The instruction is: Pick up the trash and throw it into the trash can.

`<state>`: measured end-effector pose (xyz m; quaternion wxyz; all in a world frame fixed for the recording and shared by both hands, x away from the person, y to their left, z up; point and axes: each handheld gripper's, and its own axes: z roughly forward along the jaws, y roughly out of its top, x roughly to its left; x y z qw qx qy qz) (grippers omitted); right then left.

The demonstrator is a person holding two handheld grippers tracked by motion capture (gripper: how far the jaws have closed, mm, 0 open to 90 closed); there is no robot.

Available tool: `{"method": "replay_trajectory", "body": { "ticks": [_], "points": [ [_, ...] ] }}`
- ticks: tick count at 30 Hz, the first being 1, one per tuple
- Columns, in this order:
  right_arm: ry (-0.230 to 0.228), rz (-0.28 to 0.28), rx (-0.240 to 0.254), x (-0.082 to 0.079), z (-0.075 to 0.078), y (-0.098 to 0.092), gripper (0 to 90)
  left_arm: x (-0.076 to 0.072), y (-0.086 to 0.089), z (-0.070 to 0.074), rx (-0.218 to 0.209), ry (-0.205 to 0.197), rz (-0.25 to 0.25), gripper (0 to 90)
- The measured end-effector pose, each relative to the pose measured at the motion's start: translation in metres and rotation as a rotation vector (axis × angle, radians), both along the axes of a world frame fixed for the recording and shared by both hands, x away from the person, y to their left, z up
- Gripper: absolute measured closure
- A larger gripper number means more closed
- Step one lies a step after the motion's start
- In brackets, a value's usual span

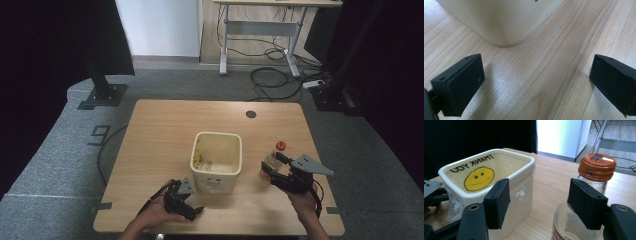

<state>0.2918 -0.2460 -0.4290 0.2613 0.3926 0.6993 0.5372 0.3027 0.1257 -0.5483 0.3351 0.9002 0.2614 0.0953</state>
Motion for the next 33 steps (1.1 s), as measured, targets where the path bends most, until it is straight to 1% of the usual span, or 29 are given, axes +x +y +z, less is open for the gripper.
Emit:
{"method": "replay_trajectory", "body": {
  "ticks": [7, 14, 18, 19, 22, 26, 28, 29, 30, 31, 33],
  "points": [
    [0.004, 0.002, 0.000, 0.004, -0.001, 0.003, 33.4, 0.000, 0.000, 0.000, 0.000, 0.000, 0.000, 0.0],
    [0.014, 0.003, 0.000, 0.011, -0.001, 0.006, 33.4, 0.000, 0.000, 0.000, 0.000, 0.001, 0.000, 0.0],
    [0.024, -0.001, -0.002, 0.013, -0.004, 0.005, 33.8, 0.000, 0.000, 0.000, 0.000, 0.000, 0.000, 0.0],
    [0.022, 0.001, -0.006, 0.011, -0.006, 0.003, 34.4, 0.000, 0.000, 0.000, 0.000, 0.000, 0.000, 0.0],
    [0.017, -0.006, 0.005, 0.009, -0.006, 0.000, 34.6, 0.000, 0.000, 0.000, 0.000, 0.000, 0.000, 0.0],
    [-0.008, -0.023, 0.023, 0.001, 0.001, -0.012, 34.5, 0.000, 0.000, 0.000, 0.000, 0.000, 0.000, 0.0],
    [-0.018, -0.037, 0.022, 0.000, 0.003, -0.018, 34.5, 0.000, 0.000, 0.000, 0.000, 0.000, 0.000, 0.0],
    [-0.018, -0.037, 0.022, 0.000, 0.003, -0.018, 34.5, 0.000, 0.000, 0.000, 0.000, 0.000, 0.000, 0.0],
    [-0.015, -0.058, 0.025, 0.000, 0.002, -0.026, 34.5, 0.000, 0.000, 0.000, 0.001, 0.000, -0.001, 0.0],
    [-0.015, -0.058, 0.025, 0.000, 0.002, -0.026, 34.5, 0.000, 0.000, 0.000, 0.001, 0.001, -0.001, 0.0],
    [-0.005, -0.080, 0.023, 0.004, 0.000, -0.032, 34.6, 0.000, 0.000, 0.000, 0.000, 0.000, -0.001, 0.0]
  ]
}}
